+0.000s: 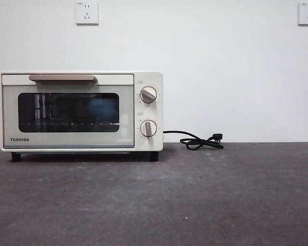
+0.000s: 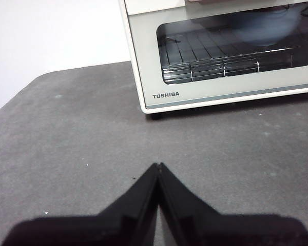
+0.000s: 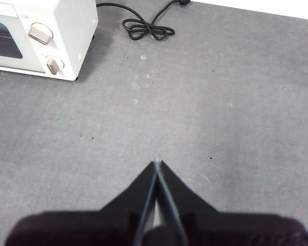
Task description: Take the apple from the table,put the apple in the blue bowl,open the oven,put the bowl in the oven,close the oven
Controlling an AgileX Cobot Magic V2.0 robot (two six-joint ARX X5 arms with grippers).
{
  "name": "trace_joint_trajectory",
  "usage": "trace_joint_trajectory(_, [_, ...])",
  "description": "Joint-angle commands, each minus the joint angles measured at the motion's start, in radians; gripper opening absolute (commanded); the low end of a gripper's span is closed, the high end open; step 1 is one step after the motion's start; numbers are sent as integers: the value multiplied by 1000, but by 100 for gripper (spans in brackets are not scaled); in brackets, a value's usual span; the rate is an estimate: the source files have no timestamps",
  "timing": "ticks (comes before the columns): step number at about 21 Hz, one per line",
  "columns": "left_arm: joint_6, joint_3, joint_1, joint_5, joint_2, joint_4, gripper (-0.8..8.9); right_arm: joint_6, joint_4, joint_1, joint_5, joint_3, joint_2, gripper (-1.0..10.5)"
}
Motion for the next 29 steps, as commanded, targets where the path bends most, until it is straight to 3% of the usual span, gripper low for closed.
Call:
trace_joint_trajectory(1, [-14,-10,2,10,2,9,-4,11,-27,0,4,-9,1,1])
trace_joint_trajectory(12, [-14,-10,1,7,3,9,-4,11,-27,0,4,-9,1,1])
trace_joint_trajectory(14, [-14,-10,1,7,3,8,-4,-35,-27,0,11,-9,1,1])
trace_joint_trajectory(15, [-14,-10,1,7,3,9,-4,-49,-27,0,34,-10,1,1])
trace_joint_trajectory(18, [-14,-10,1,7,3,8,-3,-26,-27,-14,230,-16,2,1])
trace_joint_trajectory(24, [-14,-10,1,7,6,8,-4,-25,-27,-19,247,-17,15,1])
trace_joint_trajectory(26, [-14,-10,1,7,6,8,-4,16,-12,-28,248,-24,23,1])
trace_joint_trajectory(29, [-14,-10,1,7,9,9,-4,-42,171,-100,241,-93,-32,1])
